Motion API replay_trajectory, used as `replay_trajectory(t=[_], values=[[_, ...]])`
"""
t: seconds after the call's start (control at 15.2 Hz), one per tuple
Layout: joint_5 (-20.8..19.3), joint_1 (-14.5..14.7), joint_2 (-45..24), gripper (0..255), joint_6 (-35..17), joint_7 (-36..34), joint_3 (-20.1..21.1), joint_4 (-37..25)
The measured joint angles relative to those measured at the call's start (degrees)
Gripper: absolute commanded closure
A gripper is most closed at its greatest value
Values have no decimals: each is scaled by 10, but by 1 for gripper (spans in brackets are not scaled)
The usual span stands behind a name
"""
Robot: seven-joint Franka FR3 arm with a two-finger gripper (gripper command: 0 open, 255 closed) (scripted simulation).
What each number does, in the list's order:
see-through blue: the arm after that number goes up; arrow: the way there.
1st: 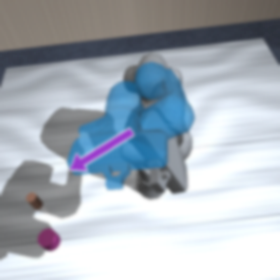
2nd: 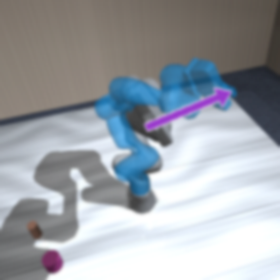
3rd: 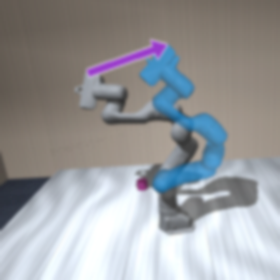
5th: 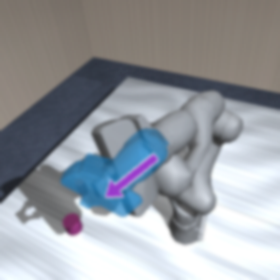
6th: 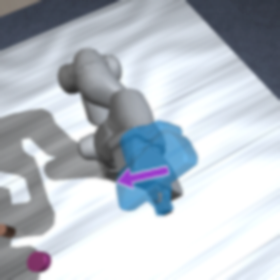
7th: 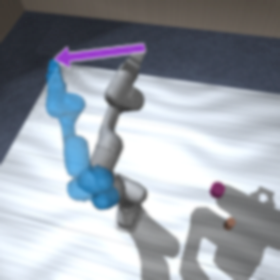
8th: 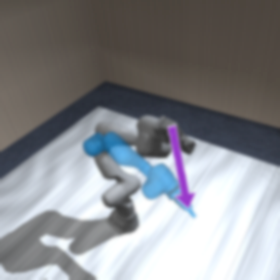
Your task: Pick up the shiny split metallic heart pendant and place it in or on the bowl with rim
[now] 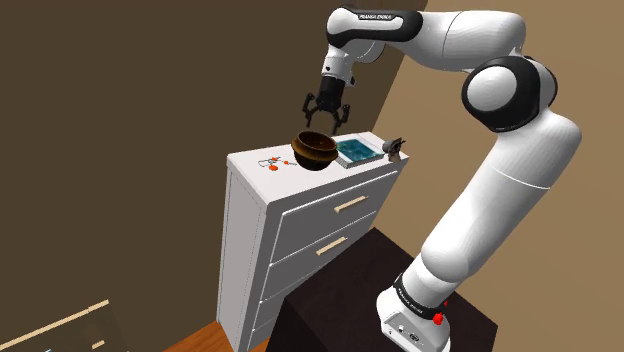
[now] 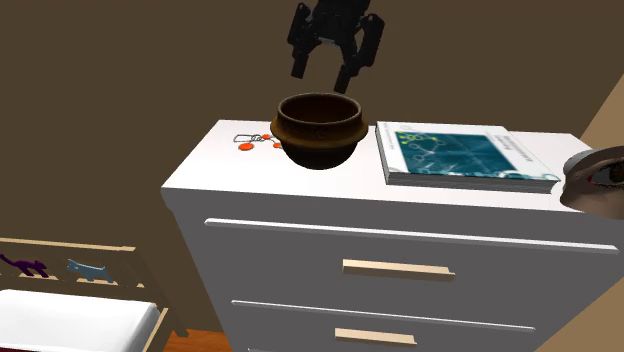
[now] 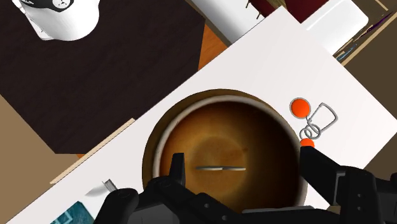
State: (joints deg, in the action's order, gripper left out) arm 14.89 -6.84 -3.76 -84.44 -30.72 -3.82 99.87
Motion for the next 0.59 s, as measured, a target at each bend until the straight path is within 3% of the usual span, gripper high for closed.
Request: replay_trajectory(t=[0.26,0.46,0.59], values=[[0,-1,-3,0,8,-1,0,-11],[0,-8,-27,0,59,-1,-6,-84],[1,-10,-28,0,115,-3,-7,-101]])
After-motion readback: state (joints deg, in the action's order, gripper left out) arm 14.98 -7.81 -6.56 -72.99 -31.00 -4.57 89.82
